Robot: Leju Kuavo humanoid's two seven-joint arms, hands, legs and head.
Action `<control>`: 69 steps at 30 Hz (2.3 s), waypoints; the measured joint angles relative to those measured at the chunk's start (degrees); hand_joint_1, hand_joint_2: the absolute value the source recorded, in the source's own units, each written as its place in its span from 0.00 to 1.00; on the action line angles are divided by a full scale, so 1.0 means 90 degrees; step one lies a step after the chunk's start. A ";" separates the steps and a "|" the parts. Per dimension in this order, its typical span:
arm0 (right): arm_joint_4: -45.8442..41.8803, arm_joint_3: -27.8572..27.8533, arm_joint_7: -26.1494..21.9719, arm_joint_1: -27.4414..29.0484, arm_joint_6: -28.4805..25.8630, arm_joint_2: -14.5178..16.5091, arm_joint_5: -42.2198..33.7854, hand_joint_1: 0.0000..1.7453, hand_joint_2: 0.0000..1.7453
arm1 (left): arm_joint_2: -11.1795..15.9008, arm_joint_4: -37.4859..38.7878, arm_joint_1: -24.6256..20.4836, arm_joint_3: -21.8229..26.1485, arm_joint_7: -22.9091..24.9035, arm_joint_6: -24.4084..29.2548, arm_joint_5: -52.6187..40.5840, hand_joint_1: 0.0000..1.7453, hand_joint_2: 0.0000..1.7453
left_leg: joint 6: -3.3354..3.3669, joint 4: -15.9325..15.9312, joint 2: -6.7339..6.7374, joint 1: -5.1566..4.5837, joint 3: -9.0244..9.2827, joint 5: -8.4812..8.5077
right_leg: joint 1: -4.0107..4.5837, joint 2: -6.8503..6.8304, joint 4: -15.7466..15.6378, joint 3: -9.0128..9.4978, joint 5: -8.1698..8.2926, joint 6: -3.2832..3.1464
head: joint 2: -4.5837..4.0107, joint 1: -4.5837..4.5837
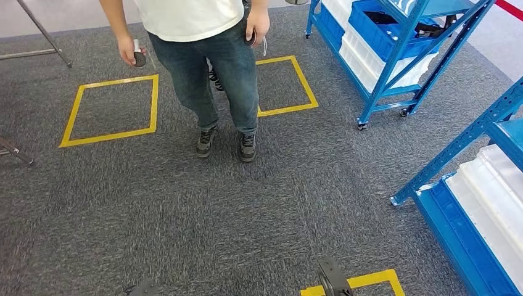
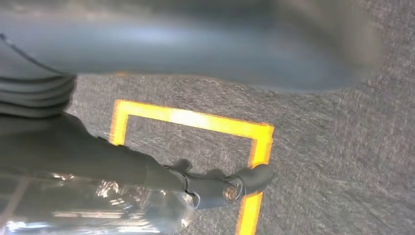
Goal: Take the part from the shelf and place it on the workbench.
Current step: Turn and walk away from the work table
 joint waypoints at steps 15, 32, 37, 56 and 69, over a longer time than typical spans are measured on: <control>0.0002 -0.0107 -0.0125 0.0030 -0.0216 -0.0046 0.0004 0.00 0.00 | 0.0103 -0.0024 -0.0008 0.0803 -0.1545 0.0316 0.1084 0.00 0.00 | 0.0193 -0.0302 -0.0597 0.0012 -0.0082 0.0415 | -0.0022 0.0622 0.0247 -0.0085 -0.0186 0.0130 | 0.0000 -0.0129; -0.0004 -0.0013 -0.0439 -0.0194 -0.0270 -0.0270 0.0738 0.00 0.00 | -0.0447 0.0060 0.0198 0.1060 -0.0928 -0.0228 0.0781 0.00 0.75 | 0.0022 0.0465 -0.0208 -0.0009 -0.0183 -0.0246 | -0.0047 0.0046 -0.0023 0.0014 0.0009 -0.0002 | 0.0000 -0.0082; -0.0007 0.0014 -0.0461 -0.0288 -0.0332 -0.0316 0.0801 0.00 0.00 | -0.0453 0.0094 0.0260 0.1052 -0.0700 -0.0248 0.0666 0.00 1.00 | 0.0038 0.1066 -0.0336 -0.0026 -0.0643 -0.0118 | -0.0040 0.0295 -0.0017 0.0120 -0.0041 -0.0051 | 0.0000 -0.0183; -0.0007 -0.0162 -0.0076 -0.0254 -0.0120 -0.0356 0.0347 0.00 0.00 | -0.0264 0.0093 0.0261 0.1058 -0.0642 0.0260 0.0666 0.00 1.00 | 0.0199 0.1693 -0.0434 -0.0054 -0.1256 -0.0382 | -0.0024 0.0395 0.1875 -0.0916 -0.0925 0.0165 | 0.0000 -0.0166; -0.0007 -0.0325 0.0146 -0.0154 -0.0043 -0.0190 0.0306 0.00 0.00 | -0.0085 0.0080 0.0253 0.1101 -0.0806 0.0478 0.0782 0.00 1.00 | 0.0169 0.2820 -0.0430 -0.0073 -0.1898 -0.0874 | -0.0043 0.0394 0.3036 -0.1611 -0.1418 0.0140 | 0.0000 -0.0171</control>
